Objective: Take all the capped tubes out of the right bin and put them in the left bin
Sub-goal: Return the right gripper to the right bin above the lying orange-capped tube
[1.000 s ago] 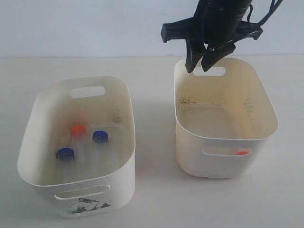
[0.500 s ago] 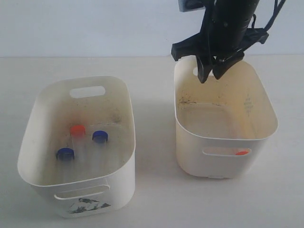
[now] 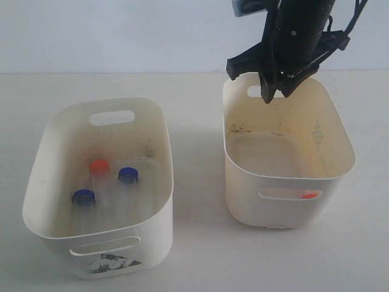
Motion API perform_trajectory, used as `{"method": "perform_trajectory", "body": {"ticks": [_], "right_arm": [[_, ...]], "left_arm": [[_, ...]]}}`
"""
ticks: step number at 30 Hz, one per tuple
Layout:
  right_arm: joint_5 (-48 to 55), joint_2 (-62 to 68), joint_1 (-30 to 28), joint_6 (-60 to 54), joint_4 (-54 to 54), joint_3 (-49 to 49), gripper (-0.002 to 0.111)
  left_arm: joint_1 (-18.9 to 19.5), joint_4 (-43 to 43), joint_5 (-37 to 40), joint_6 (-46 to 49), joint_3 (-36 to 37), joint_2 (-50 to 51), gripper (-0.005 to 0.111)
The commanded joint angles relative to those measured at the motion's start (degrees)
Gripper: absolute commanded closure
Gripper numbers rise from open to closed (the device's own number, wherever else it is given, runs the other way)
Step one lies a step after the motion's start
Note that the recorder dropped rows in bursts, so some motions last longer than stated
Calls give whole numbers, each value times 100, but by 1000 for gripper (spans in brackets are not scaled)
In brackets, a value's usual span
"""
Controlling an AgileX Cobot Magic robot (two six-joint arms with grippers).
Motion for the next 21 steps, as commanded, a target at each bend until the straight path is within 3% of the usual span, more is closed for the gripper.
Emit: {"method": "perform_trajectory", "body": {"ticks": [1, 14, 21], "right_arm": [[29, -20, -14, 79, -94, 12, 76], [114, -20, -14, 658, -351, 404, 76], [114, -20, -14, 1882, -456, 965, 76]], "left_arm": [[6, -64, -54, -66, -21, -10, 102], [6, -64, -54, -66, -21, -10, 102], [6, -64, -54, -66, -21, -10, 102]]}}
